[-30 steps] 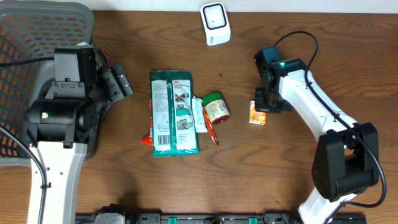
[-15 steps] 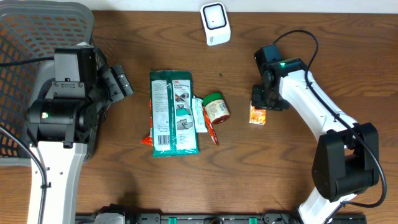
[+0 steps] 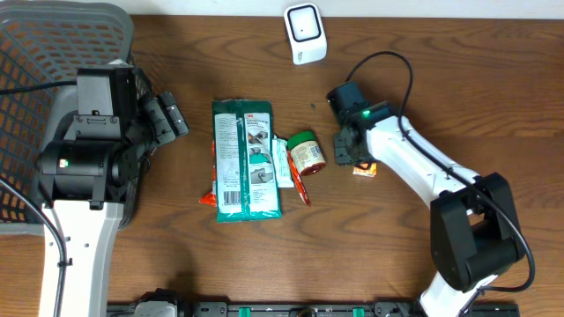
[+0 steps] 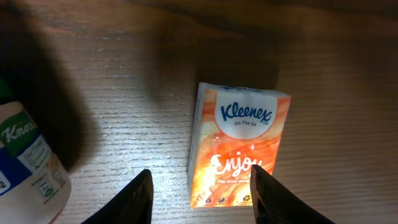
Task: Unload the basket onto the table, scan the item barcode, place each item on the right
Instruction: 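Lower the right gripper around the orange Kleenex tissue pack, then close the right gripper on the Kleenex pack and lift it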
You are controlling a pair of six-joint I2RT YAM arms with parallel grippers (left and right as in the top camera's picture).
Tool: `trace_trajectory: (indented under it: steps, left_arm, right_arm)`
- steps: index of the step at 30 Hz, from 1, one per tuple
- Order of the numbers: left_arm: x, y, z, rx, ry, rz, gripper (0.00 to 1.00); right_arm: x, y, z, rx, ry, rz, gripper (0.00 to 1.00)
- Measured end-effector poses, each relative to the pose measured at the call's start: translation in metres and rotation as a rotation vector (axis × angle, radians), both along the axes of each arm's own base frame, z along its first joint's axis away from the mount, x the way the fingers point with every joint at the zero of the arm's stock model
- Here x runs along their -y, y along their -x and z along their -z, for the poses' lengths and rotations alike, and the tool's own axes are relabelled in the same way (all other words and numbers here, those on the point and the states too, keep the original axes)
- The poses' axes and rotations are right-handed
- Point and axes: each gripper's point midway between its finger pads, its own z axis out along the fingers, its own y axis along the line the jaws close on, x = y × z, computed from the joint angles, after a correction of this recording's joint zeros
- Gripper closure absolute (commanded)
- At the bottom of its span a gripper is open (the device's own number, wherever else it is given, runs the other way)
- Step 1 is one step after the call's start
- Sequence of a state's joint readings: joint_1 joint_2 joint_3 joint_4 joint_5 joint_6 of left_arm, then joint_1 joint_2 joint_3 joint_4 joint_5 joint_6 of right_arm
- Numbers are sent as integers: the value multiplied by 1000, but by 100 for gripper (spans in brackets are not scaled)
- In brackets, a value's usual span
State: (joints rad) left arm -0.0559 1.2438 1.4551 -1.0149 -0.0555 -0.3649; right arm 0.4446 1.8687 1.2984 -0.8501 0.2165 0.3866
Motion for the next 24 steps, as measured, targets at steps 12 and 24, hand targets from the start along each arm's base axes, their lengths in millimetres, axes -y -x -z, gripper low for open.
trace_trajectory:
  steps: [12,24]
  left_arm:
    - [0,0,0,0,0,0,8]
    - [0,0,0,0,0,0,9]
  right_arm:
    - [9,-2,19,71,67,8,64]
    - [16,0,31,113,99,20,99]
